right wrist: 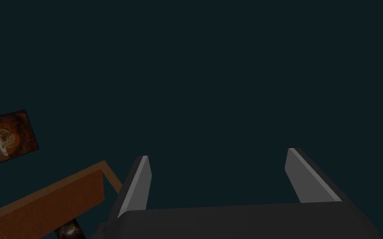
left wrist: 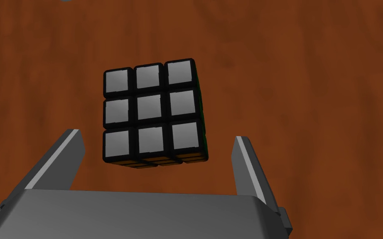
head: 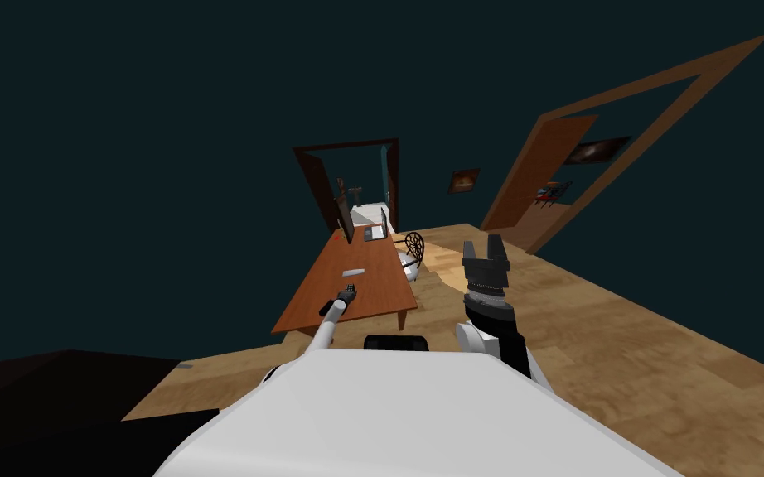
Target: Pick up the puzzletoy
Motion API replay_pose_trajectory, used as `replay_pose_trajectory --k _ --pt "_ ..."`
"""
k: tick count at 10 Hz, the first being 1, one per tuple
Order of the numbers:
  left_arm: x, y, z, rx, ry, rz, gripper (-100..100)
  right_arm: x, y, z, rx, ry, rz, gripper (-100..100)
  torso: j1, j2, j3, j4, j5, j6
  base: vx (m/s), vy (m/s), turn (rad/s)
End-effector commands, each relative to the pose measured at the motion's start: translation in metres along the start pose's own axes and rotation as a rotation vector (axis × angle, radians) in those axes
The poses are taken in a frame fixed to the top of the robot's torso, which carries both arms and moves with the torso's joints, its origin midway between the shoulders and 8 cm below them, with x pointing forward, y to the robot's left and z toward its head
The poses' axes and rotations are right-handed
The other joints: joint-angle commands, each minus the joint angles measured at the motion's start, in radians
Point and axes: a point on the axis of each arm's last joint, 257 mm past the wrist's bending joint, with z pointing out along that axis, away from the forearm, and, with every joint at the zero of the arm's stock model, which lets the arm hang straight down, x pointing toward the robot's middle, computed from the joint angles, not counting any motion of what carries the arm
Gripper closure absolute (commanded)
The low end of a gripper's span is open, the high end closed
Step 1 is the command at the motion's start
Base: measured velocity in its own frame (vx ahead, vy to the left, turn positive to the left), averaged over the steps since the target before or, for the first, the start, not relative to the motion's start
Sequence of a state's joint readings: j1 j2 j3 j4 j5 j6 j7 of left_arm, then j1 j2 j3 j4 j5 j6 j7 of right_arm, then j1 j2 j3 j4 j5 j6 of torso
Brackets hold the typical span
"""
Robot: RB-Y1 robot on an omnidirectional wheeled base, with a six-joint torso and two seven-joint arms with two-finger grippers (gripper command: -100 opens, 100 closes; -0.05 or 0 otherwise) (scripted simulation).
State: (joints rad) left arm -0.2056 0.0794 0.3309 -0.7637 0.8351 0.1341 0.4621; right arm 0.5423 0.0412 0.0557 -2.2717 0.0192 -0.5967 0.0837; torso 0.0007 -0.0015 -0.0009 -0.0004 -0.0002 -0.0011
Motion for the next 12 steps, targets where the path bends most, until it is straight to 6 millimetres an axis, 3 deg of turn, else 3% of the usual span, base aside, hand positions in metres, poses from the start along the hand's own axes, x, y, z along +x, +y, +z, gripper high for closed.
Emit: replay_pose_trajectory --k 1,7,12 --pt "0.002 0.005 -0.001 -0.004 0.003 0.026 -100 0.000 0.000 0.000 0.000 0.000 0.000 0 0.000 0.000 0.000 0.000 0.000 0.000 0.034 0.014 0.063" --pt "0.004 0.038 -0.004 -0.040 0.016 0.018 -100 0.000 0.000 0.000 0.000 0.000 0.000 0 0.000 0.000 0.000 0.000 0.000 0.000 0.033 0.016 0.072" --pt "0.004 0.048 -0.006 -0.050 0.022 0.068 -100 0.000 0.000 0.000 0.000 0.000 0.000 0 0.000 0.000 0.000 0.000 0.000 0.000 0.027 0.012 0.045"
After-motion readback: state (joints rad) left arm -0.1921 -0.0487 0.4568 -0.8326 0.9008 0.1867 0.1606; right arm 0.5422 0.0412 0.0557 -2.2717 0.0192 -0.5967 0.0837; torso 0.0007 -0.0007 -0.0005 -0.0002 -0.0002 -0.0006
